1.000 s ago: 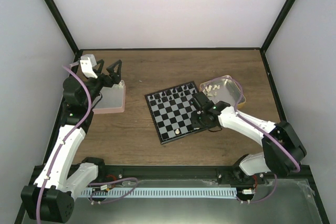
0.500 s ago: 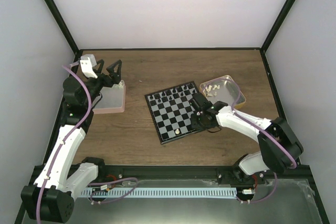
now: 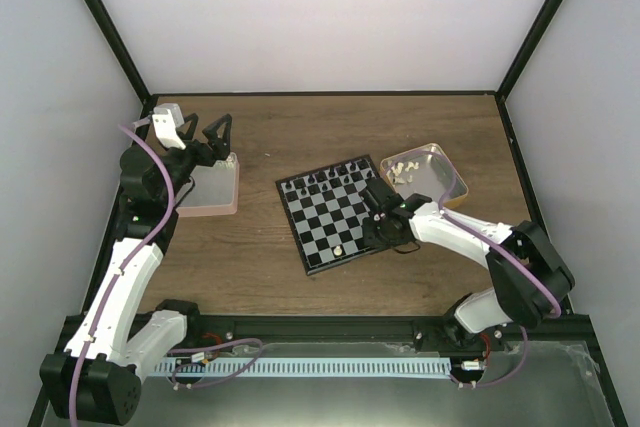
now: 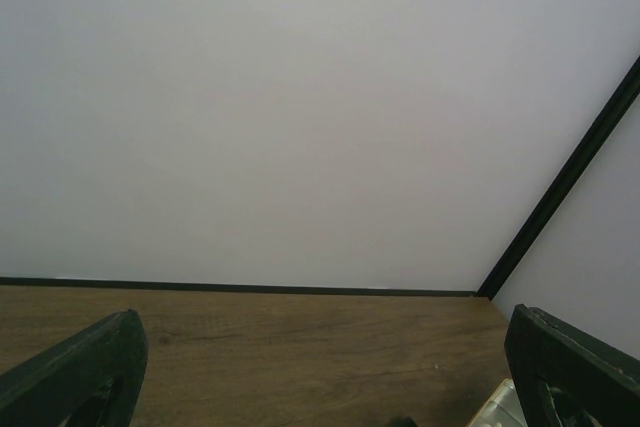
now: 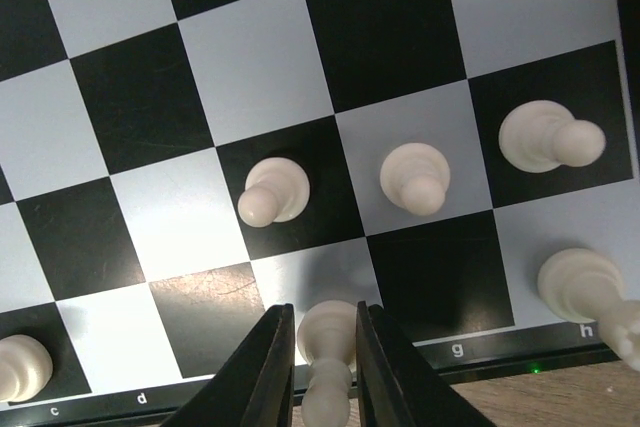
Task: Set up the chess pieces on the board
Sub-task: Pick up the chess piece from the storage box.
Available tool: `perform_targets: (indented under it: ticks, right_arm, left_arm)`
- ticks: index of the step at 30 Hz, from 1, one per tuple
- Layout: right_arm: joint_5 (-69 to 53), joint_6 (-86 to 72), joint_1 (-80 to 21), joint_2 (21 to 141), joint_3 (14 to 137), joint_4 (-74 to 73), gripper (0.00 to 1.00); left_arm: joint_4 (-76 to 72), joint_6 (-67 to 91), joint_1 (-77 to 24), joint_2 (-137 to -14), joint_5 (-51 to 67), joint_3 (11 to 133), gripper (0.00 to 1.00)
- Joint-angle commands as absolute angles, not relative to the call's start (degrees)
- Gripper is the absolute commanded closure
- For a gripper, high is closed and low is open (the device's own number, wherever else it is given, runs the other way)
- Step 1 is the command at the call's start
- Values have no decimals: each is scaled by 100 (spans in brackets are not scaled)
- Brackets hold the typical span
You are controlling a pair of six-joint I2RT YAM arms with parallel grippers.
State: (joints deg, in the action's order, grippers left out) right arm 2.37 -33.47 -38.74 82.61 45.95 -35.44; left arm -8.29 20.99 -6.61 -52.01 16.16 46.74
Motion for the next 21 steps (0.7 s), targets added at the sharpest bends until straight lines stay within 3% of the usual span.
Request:
perform_targets:
  ticks: [1, 10, 21]
  right_arm:
    - [250, -3404, -3923, 8236, 4612, -3428, 81]
    - [348, -3513, -3922, 8185, 4650, -3411, 80]
    - [1222, -3776, -3905, 7604, 5118, -3743, 65]
  left_arm:
    - [-984, 2096, -624, -5159, 1644, 4692, 0]
    - [-1002, 2118, -624, -5139, 1665, 4691, 0]
    - [-1007, 2118, -624, -5141, 1670, 4692, 0]
